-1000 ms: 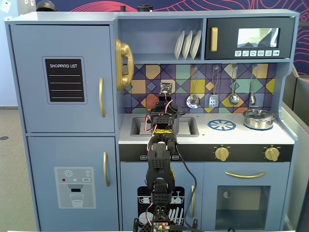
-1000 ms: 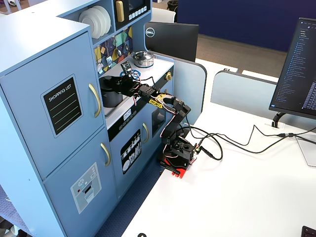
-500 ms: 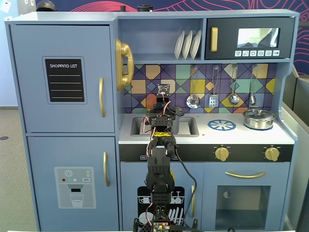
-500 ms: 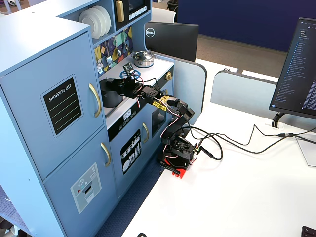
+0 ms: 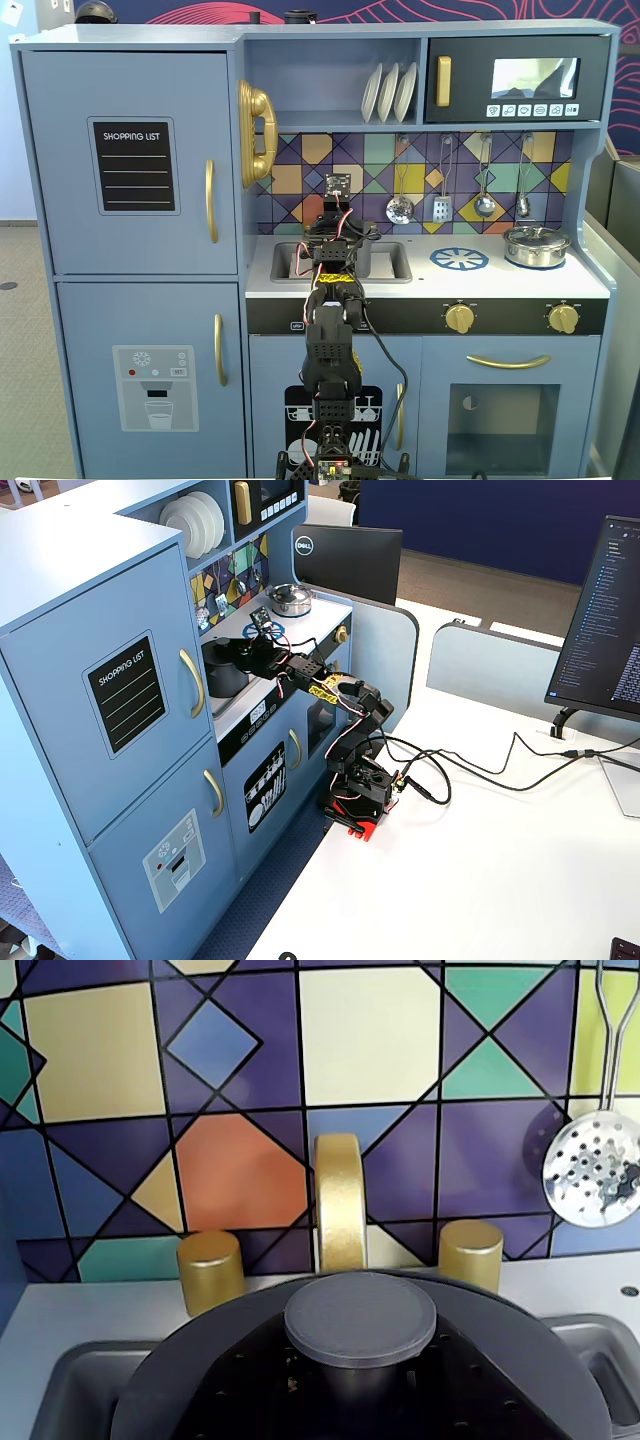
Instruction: Pick up the lid from the counter and put it on the gray recipient
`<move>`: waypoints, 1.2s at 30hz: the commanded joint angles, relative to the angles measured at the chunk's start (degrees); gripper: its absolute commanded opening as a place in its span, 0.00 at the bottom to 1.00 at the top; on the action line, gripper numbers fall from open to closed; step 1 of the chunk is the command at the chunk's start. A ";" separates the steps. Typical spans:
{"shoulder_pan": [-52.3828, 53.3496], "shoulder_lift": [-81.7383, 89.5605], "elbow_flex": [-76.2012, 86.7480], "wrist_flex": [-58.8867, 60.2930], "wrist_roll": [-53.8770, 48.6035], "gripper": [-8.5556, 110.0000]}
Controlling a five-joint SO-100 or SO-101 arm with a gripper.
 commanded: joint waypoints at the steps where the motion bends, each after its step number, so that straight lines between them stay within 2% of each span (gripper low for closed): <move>1: 0.70 -0.35 -2.11 -2.55 -0.79 0.07; 28: 2.11 -3.08 -3.08 -5.19 -3.34 0.07; 33: 3.08 -1.76 -2.99 -3.16 -2.64 0.29; 36: 2.99 -0.35 -2.90 -1.85 -1.93 0.33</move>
